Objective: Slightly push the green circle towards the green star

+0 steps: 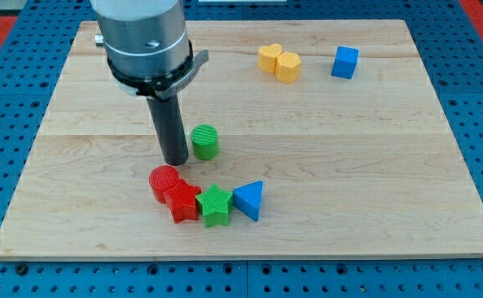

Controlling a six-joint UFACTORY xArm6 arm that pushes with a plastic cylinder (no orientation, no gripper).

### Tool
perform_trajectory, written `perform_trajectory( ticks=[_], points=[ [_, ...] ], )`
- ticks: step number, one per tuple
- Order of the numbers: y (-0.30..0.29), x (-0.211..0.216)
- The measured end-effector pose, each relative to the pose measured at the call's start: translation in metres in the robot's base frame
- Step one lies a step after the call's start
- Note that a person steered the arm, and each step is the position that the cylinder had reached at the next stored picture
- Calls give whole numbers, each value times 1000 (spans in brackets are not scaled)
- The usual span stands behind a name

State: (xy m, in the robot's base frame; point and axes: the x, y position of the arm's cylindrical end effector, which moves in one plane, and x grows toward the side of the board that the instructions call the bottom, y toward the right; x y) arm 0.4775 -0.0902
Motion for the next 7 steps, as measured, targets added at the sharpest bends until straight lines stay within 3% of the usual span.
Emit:
perform_trajectory(
  ticks=[4, 7],
  points=[
    [-15, -79],
    [-6, -12]
  ],
)
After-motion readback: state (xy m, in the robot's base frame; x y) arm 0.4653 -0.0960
